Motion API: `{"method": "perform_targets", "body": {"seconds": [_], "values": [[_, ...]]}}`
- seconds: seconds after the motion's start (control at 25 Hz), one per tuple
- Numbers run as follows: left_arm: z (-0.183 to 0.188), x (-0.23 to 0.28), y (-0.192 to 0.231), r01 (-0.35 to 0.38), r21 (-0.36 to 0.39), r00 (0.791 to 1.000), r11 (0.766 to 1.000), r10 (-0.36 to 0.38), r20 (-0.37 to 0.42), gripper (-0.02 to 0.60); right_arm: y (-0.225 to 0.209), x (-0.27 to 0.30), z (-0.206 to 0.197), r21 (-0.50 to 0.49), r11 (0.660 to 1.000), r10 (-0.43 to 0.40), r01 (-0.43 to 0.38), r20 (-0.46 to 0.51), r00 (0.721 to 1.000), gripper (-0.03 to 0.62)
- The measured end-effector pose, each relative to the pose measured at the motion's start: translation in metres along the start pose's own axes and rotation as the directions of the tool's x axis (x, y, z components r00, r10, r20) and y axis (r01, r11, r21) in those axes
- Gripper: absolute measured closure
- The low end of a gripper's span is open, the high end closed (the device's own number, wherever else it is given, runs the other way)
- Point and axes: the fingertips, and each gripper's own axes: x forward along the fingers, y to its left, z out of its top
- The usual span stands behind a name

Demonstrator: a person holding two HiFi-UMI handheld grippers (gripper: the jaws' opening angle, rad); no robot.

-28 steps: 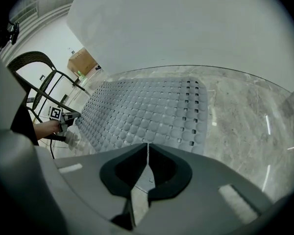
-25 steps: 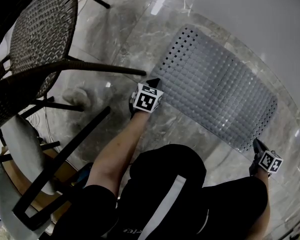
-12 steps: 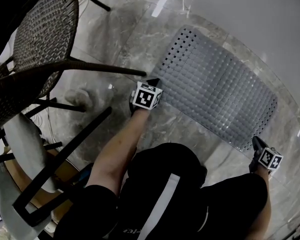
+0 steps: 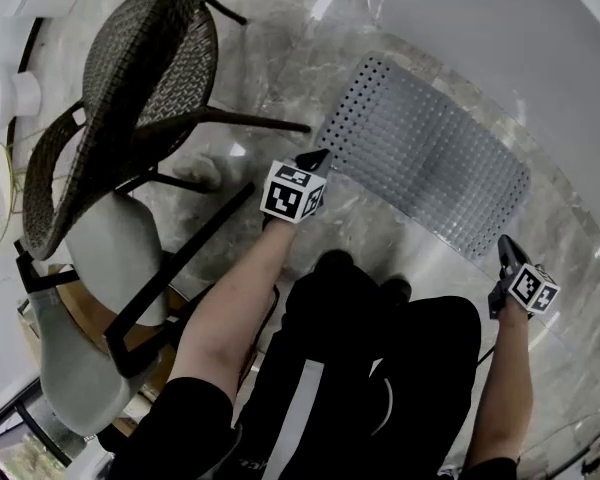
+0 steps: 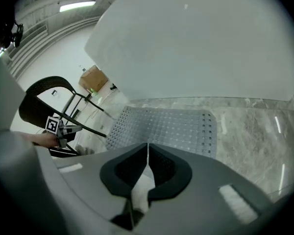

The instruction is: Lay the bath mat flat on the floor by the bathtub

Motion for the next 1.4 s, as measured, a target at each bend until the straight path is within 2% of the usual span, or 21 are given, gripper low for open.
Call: {"method": "perform_targets", "body": {"seconds": [0.16,0.4,0.56,0.76,0.88,1.0,1.2,1.4], "values": [[0.047,-0.077,-0.048,0.054,0.005,0.999,0.999,-0.054,0.007,0.575,0.073,-0.059,0.039,0.000,1.000,0.009,-0.009,0.034,0.999,0.583],[0.120,-0.183,-0.114,0.103,0.011,0.993,0.995,-0.104,0.063,0.575,0.160,-0.161,0.107,0.004,0.995,0.096,-0.098,0.128,0.987,0.579],[0.171,-0.246,-0.151,0.137,0.012,0.984,0.990,-0.138,0.111,0.575,0.205,-0.234,0.142,-0.011,0.988,0.153,-0.154,0.168,0.974,0.579],[0.213,-0.320,-0.208,0.213,0.104,0.967,0.972,-0.224,0.117,0.575,0.250,-0.322,0.169,-0.028,0.981,0.194,-0.192,0.212,0.958,0.580],[0.238,-0.366,-0.230,0.233,0.090,0.953,0.968,-0.246,0.177,0.575,0.274,-0.366,0.175,-0.020,0.977,0.212,-0.214,0.247,0.945,0.580],[0.264,-0.408,-0.252,0.253,0.103,0.934,0.962,-0.270,0.232,0.575,0.298,-0.407,0.187,-0.023,0.969,0.243,-0.248,0.298,0.923,0.594],[0.300,-0.469,-0.283,0.249,0.129,0.912,0.960,-0.277,0.302,0.575,0.337,-0.473,0.215,-0.098,0.950,0.312,-0.297,0.387,0.868,0.594],[0.339,-0.540,-0.312,0.231,0.205,0.869,0.951,-0.297,0.396,0.575,0.391,-0.532,0.227,-0.212,0.923,0.384,-0.322,0.439,0.812,0.594]]}}
